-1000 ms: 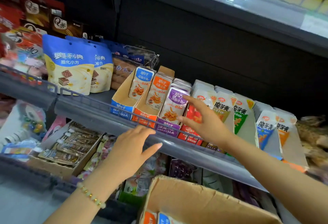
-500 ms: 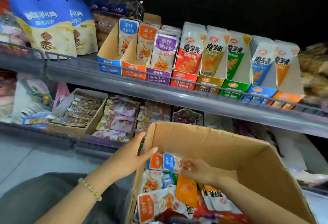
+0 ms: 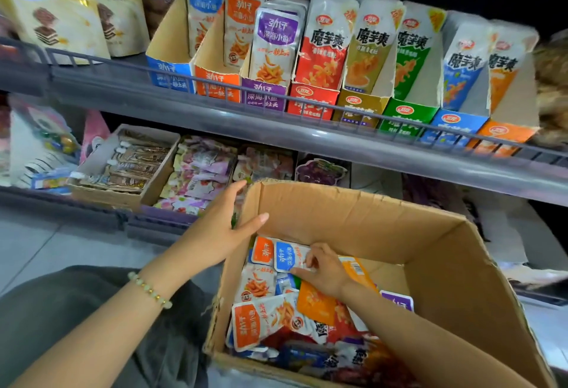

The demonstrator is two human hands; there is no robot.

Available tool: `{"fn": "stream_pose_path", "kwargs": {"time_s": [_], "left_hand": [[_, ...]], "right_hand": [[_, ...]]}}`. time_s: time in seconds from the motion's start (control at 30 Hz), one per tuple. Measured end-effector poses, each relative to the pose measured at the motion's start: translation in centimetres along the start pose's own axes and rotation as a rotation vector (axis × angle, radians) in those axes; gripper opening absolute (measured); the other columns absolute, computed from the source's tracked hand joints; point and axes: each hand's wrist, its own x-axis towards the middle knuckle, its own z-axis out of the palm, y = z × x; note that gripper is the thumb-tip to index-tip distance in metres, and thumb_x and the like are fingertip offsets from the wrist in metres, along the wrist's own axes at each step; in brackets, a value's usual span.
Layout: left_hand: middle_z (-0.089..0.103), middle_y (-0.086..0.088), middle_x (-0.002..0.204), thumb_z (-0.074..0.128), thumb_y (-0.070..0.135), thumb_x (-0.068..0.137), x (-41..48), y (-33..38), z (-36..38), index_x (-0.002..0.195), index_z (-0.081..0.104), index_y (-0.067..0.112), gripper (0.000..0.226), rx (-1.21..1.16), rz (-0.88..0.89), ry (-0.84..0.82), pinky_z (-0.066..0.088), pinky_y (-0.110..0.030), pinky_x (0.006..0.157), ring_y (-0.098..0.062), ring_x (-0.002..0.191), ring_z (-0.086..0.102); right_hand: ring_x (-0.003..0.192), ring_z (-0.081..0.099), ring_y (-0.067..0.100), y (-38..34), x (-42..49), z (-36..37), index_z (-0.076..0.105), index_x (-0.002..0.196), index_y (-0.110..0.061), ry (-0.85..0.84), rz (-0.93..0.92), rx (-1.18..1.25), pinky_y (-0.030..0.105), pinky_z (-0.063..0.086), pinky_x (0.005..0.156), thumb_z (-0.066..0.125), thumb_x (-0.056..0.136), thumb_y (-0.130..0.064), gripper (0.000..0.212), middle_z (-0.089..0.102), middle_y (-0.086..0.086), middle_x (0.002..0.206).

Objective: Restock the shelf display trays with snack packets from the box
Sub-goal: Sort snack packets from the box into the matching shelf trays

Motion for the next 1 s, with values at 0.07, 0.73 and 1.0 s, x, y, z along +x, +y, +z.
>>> {"fn": "stream_pose_path", "kwargs": {"time_s": [0.07, 0.73, 1.0], "left_hand": [[0.021, 0.004, 0.157, 0.054, 0.055, 0.085, 0.2, 0.1, 0.2, 0.150, 0.012, 0.028, 0.082, -0.007, 0.007, -0.009, 0.030, -0.036, 0.110, -0.015, 0.140, 0.028], [0.067, 0.017, 0.097, 0.062, 0.043, 0.083, 0.0, 2.5, 0.9, 0.101, 0.062, 0.025, 0.025, -0.339, 0.183, 0.171, 0.055, -0.019, 0.069, 0.002, 0.090, 0.065], [0.068, 0.010, 0.101, 0.049, 0.024, 0.098, 0.5, 0.6, -2.6, 0.115, 0.054, 0.023, 0.018, -0.774, -0.022, 0.370, 0.055, -0.017, 0.064, -0.002, 0.083, 0.069]], "right_hand": [[0.109, 0.051, 0.018, 0.1, -0.1, -0.5, 0.049, 0.106, -0.023, -0.009, 0.039, 0.048, 0.035, 0.045, 0.095, 0.077, 0.072, -0.053, 0.053, 0.049, 0.001, 0.116], [0.101, 0.068, 0.027, -11.8, -6.3, -11.0, 0.058, 0.118, -0.015, -0.151, -0.282, 0.855, 0.045, 0.054, 0.092, 0.043, 0.100, -0.033, 0.029, 0.071, 0.011, 0.110], [0.140, 0.034, 0.018, -7.8, -0.4, -1.8, 0.045, 0.142, -0.018, -0.338, -0.201, 0.133, 0.030, 0.020, 0.117, 0.031, 0.102, -0.044, 0.050, 0.040, 0.003, 0.151]]}}
